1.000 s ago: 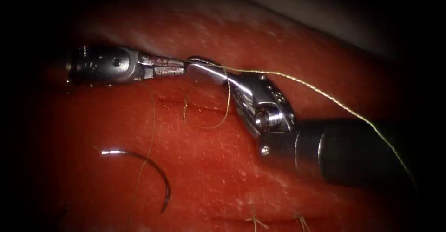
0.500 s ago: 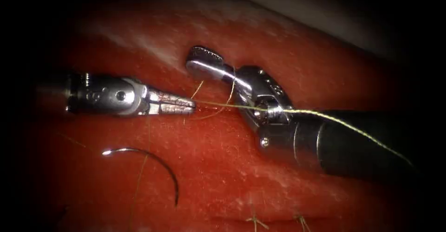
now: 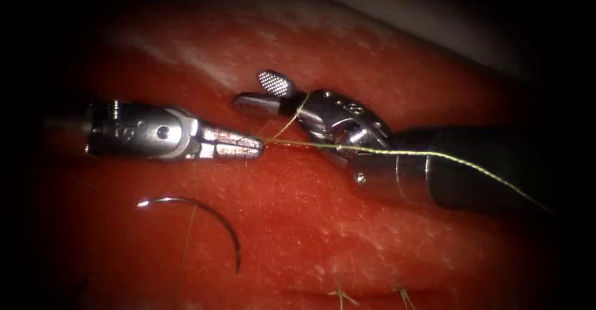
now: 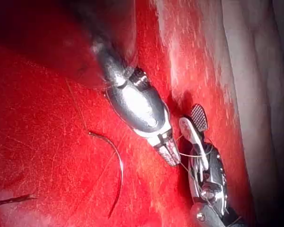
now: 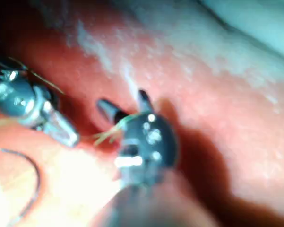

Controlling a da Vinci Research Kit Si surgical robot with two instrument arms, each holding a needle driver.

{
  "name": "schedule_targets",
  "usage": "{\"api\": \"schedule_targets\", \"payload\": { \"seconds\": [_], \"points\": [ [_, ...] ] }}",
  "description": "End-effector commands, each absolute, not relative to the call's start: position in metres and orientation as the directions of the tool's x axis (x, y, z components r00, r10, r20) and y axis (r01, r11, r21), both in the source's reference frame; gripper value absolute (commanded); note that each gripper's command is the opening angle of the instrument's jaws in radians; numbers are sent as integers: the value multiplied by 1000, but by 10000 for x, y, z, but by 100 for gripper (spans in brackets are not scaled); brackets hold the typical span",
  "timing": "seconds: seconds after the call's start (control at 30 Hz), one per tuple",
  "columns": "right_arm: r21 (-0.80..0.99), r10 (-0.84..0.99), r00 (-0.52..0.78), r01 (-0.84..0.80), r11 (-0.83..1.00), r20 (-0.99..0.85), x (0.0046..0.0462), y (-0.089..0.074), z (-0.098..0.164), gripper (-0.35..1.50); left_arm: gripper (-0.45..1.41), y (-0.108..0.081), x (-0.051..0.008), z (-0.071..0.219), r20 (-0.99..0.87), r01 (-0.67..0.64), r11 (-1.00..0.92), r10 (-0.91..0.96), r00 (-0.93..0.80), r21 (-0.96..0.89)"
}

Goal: Wound Closure

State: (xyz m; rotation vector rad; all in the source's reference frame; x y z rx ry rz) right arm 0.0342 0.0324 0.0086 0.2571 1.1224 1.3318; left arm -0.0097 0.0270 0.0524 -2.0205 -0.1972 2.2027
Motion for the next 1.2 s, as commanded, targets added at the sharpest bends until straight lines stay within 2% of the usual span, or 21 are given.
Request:
{"api": "schedule_targets", "payload": {
  "seconds": [0.03, 0.5, 0.67, 0.7, 0.73, 0.8, 0.97, 1.2],
  "points": [
    [710, 854, -160, -640, 292, -495, 350, 328, 92, 81, -35, 266, -103, 530, -976, -19, -980, 197, -89, -196],
    [649, 888, -79, -712, 269, -454, 365, 320, 132, 78, -35, 268, -101, 533, -975, -19, -981, 196, -104, -196],
    [635, 896, -56, -725, 268, -441, 367, 318, 140, 68, -35, 268, -100, 533, -975, -18, -981, 196, -107, -196],
    [635, 897, -53, -725, 268, -440, 368, 317, 140, 63, -35, 268, -100, 533, -974, -17, -981, 196, -110, -196],
    [636, 899, -47, -723, 270, -435, 369, 316, 141, 37, -35, 268, -99, 533, -974, -16, -981, 196, -112, -196],
    [665, 913, -22, -692, 280, -408, 374, 314, 140, -35, -35, 267, -96, 532, -973, -16, -981, 196, -122, -195],
    [662, 886, 32, -652, 369, -462, 372, 304, 130, -35, -35, 279, -74, 536, -969, -35, -980, 200, -144, -197],
    [659, 840, 19, -611, 440, -543, 360, 307, 90, -35, -35, 314, -39, 548, -953, -89, -976, 214, -215, -199]
  ]
}}
